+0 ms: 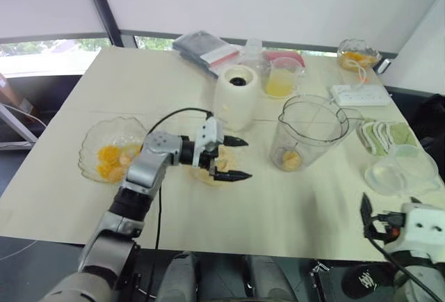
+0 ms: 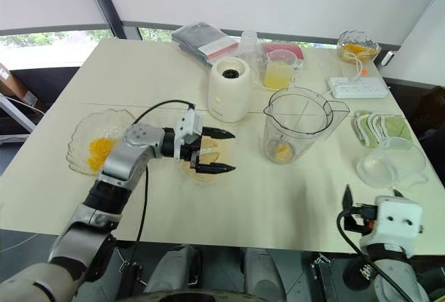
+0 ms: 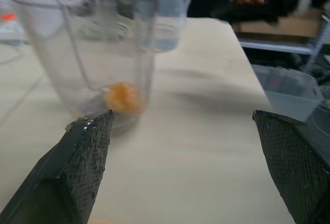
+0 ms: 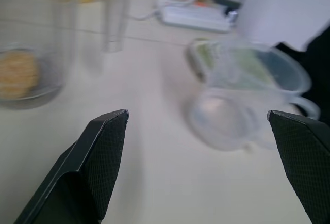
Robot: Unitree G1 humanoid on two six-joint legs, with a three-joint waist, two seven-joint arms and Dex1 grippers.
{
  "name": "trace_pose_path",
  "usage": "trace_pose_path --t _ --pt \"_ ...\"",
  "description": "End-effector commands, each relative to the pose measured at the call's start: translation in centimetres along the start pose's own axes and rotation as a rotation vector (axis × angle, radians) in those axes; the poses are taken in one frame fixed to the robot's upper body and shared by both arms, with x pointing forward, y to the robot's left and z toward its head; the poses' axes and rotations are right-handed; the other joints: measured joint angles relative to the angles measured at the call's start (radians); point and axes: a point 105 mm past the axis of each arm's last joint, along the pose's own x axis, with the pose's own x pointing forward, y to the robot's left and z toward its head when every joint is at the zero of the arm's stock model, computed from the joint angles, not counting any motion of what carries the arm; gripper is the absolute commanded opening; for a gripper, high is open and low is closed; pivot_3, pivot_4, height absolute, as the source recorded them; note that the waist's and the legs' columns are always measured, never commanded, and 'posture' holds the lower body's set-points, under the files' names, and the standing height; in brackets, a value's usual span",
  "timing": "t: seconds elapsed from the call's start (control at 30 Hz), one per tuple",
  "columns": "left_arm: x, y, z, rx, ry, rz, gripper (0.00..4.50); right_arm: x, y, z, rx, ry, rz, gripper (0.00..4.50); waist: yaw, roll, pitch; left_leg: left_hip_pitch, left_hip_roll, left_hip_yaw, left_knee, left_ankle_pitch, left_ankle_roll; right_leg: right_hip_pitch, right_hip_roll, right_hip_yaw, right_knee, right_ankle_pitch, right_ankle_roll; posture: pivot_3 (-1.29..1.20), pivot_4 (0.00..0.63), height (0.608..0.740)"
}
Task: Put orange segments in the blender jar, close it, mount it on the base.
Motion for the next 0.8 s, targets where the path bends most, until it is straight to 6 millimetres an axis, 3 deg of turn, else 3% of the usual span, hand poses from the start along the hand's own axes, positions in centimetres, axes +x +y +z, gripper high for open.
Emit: trace_pose_path --t 0.03,0.2,0.3,0.4,0.8 --pt "1.1 -0.8 1.0 0.068 -0.030 -0.034 4.47 0.7 -2.8 1.4 0.019 -0.072 -0.161 4.50 0.000 -0.001 0.000 0.000 0.000 0.000 -0.001 0.000 0.000 0.000 0.000 0.000 -0.001 0.000 0.000 0.00 0.150 0.740" --pt "2.3 -1.8 1.9 0.086 -0.073 -0.076 4.47 2.3 -5.9 1.0 0.094 -0.061 -0.268 4.50 -0.008 -0.006 -0.002 -0.003 0.000 0.000 -0.004 -0.004 0.006 0.000 0.000 0.000 -0.008 0.001 0.002 0.00 0.150 0.740" --pt "2.5 -2.2 2.1 0.092 -0.078 -0.082 4.47 3.0 -7.1 0.1 0.134 -0.025 -0.297 4.50 0.002 0.005 -0.005 -0.004 -0.001 0.002 -0.004 -0.004 0.007 -0.001 -0.002 0.000 -0.011 0.002 0.005 0.00 0.150 0.740" --pt "2.5 -2.6 2.4 0.079 -0.089 -0.082 4.47 3.6 -8.0 -0.8 0.181 0.009 -0.321 4.50 0.006 0.008 -0.006 -0.004 -0.001 0.001 -0.004 -0.004 0.007 0.001 -0.001 -0.002 -0.011 0.002 0.004 0.00 0.150 0.740" --pt "2.4 -2.9 2.6 0.071 -0.099 -0.041 4.47 3.3 -7.9 -2.7 0.249 0.086 -0.329 4.50 -0.010 0.017 -0.009 0.007 -0.001 0.001 -0.002 -0.004 0.007 0.012 -0.001 0.001 -0.011 0.000 0.001 0.00 0.150 0.740"
